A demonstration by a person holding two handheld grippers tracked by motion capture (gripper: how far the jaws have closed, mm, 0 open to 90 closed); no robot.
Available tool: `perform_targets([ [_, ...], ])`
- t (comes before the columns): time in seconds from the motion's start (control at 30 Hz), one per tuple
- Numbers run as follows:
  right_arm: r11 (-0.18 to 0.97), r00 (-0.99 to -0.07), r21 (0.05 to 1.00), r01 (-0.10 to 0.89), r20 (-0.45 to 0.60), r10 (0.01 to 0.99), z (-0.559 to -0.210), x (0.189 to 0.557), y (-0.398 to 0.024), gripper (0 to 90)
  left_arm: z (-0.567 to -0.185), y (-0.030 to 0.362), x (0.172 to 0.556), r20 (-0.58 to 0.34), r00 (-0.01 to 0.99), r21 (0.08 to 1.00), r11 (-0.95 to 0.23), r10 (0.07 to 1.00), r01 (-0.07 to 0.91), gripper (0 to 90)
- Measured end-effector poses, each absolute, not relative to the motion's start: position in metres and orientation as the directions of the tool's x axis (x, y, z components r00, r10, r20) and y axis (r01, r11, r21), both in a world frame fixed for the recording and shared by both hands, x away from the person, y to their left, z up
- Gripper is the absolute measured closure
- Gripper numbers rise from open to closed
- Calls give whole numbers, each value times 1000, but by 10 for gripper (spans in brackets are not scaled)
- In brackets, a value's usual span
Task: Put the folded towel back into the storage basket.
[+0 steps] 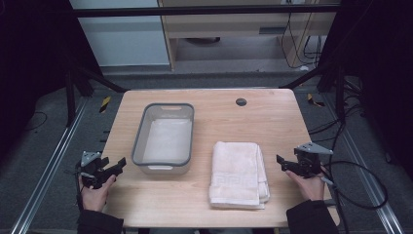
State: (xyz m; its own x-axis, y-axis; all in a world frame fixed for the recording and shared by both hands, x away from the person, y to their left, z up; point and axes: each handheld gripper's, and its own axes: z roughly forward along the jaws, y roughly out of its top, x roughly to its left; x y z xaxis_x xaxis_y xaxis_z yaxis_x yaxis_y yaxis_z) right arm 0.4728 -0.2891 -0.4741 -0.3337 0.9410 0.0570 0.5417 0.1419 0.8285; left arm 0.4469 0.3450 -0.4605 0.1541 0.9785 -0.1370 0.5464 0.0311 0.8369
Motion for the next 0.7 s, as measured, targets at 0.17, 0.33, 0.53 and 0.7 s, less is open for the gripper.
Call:
perform_targets([
  [0.17,103,-326,852,514,83,942,-465,469,-289,249,-449,338,440,-128,172,861,24,977,509,310],
  [0.33,89,-328,866,491,89,940,-453,467,-286,277,-440,333,436,-130,196,872,18,972,488,343],
  [0.53,85,-349,875,476,99,932,-443,466,-282,285,-426,327,429,-157,228,889,37,961,457,367],
  [0.7,77,-360,878,472,112,926,-436,467,-282,275,-417,318,426,-161,256,899,34,953,437,369],
])
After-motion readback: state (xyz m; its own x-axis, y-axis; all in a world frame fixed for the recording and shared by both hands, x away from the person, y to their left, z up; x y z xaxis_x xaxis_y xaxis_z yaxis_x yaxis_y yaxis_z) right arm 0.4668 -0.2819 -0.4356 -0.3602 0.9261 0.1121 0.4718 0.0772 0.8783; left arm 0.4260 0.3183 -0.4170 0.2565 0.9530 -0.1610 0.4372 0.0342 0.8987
